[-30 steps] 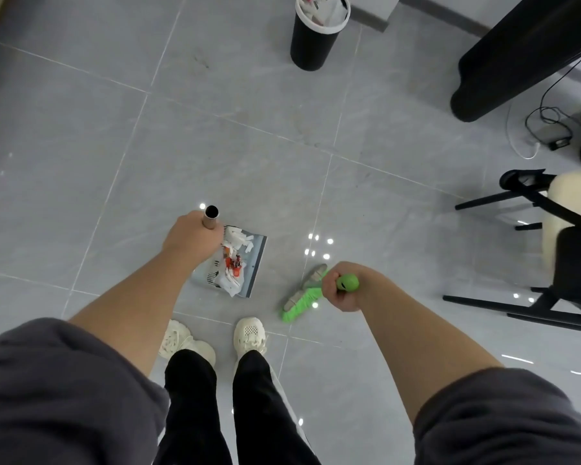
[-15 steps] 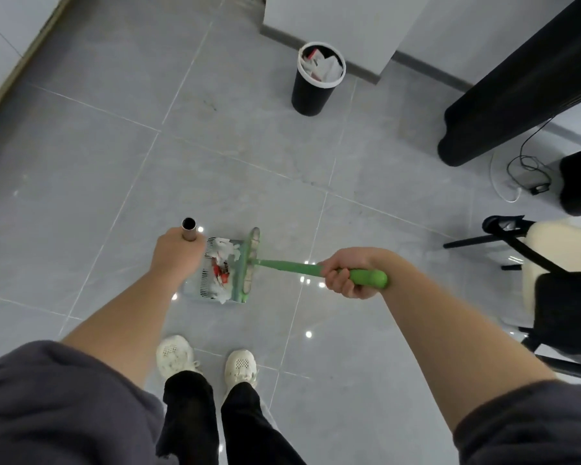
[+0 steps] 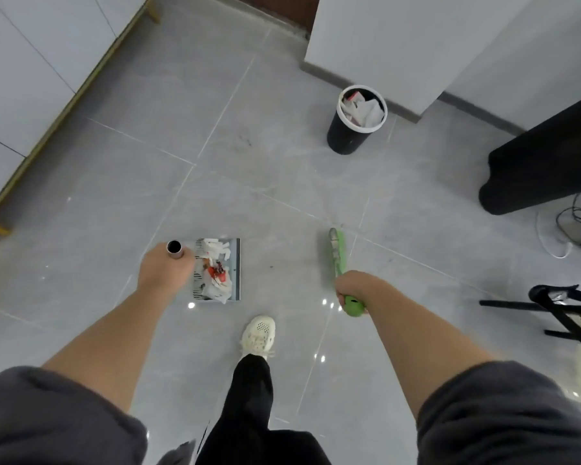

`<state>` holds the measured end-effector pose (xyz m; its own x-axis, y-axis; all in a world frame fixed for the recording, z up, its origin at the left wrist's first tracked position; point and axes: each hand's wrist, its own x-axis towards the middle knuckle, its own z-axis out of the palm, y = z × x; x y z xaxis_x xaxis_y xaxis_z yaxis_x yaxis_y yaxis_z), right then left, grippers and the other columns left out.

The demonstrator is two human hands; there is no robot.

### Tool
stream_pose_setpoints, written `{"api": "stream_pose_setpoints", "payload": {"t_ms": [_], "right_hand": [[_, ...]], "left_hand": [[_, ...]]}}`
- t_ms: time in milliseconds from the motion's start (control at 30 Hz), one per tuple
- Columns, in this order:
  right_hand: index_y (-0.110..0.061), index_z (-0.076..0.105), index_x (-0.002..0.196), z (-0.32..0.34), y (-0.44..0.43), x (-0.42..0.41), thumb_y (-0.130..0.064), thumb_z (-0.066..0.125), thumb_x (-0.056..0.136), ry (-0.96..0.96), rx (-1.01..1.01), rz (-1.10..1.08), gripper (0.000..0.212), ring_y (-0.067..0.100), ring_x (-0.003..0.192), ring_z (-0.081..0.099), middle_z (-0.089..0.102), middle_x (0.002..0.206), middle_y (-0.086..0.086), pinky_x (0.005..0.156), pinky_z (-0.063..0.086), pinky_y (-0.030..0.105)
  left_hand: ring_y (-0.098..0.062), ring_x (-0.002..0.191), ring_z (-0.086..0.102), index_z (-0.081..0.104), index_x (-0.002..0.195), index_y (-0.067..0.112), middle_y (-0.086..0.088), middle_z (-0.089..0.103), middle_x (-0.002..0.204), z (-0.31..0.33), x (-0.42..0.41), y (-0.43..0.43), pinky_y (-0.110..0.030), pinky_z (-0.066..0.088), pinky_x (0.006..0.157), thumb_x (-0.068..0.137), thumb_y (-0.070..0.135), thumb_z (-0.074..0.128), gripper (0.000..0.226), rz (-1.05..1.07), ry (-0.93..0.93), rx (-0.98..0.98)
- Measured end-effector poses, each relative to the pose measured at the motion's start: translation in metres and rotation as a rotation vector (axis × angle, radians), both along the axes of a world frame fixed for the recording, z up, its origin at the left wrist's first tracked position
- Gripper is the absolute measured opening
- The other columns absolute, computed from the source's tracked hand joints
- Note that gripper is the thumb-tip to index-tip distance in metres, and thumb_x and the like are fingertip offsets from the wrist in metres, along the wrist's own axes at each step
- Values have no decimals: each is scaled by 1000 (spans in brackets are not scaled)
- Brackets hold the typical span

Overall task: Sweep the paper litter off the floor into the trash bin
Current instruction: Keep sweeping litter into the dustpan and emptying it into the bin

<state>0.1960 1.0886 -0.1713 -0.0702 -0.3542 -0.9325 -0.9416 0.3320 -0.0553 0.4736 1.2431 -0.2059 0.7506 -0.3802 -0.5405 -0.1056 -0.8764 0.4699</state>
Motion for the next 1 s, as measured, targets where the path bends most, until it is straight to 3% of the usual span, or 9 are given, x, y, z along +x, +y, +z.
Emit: {"api": "stream_pose_setpoints", "payload": {"t_ms": [133,200,333,433,533,633,733,867,1000], "right_hand": [[-18,33,65,-22,-2,32,-9,37,96,-35,48,85,33,-8,19,39,38,69,-1,22,29,9],[-17,34,64,-30,8,59,-10,37,95,-78,110,117,32,-6,22,43,38,68,-2,25,33,10],[-15,40,69,-28,14,102,-6,41,93,-147,387,-23,25,4,31,43,43,60,-1,36,37,15],[-25,45,104,8,-15,117,-6,37,95,-169,586,-188,22,2,27,37,40,41,-5,29,31,12],[-22,31,141,30,-48,128,-6,36,96,-139,516,1,48,1,26,36,39,43,-5,29,30,11],[-19,50,106,41,-79,141,-4,35,96,-64,383,138,24,4,23,35,38,50,-1,30,29,10],[-8,42,74,44,-107,152,0,40,93,-58,154,295,22,10,32,43,40,61,5,35,36,16],[-9,46,59,34,-132,166,-2,42,93,60,-76,553,35,14,53,41,46,64,4,54,38,26],[-3,56,69,1,-135,172,-7,36,96,110,-33,830,34,17,55,44,58,74,7,61,40,27]], "left_hand": [[-38,75,63,60,74,2,-20,66,79,-14,19,-2,-32,44,64,88,23,48,28,65,21,48],[-40,78,66,57,66,5,-23,66,77,-15,27,-3,-34,46,66,89,20,48,29,124,37,33],[-42,79,68,57,65,3,-30,68,81,-17,34,4,-41,54,72,87,21,48,30,205,50,32],[-39,77,69,65,78,2,-25,70,81,-12,40,5,-43,57,76,86,25,49,29,258,70,29],[-40,75,69,65,82,-1,-26,69,79,-4,43,3,-45,56,73,88,28,48,34,303,64,9],[-40,74,70,65,80,0,-26,69,78,3,44,-4,-44,57,70,86,30,47,36,384,63,-11],[-39,75,70,65,85,0,-24,70,81,3,47,-15,-42,56,69,86,28,48,33,460,51,-32],[-40,75,70,63,83,3,-19,68,78,-10,55,-32,-53,60,74,79,32,47,34,582,59,-75],[-34,63,62,59,68,10,-14,60,66,-38,49,-43,-55,58,70,73,35,46,28,635,126,-105]]}}
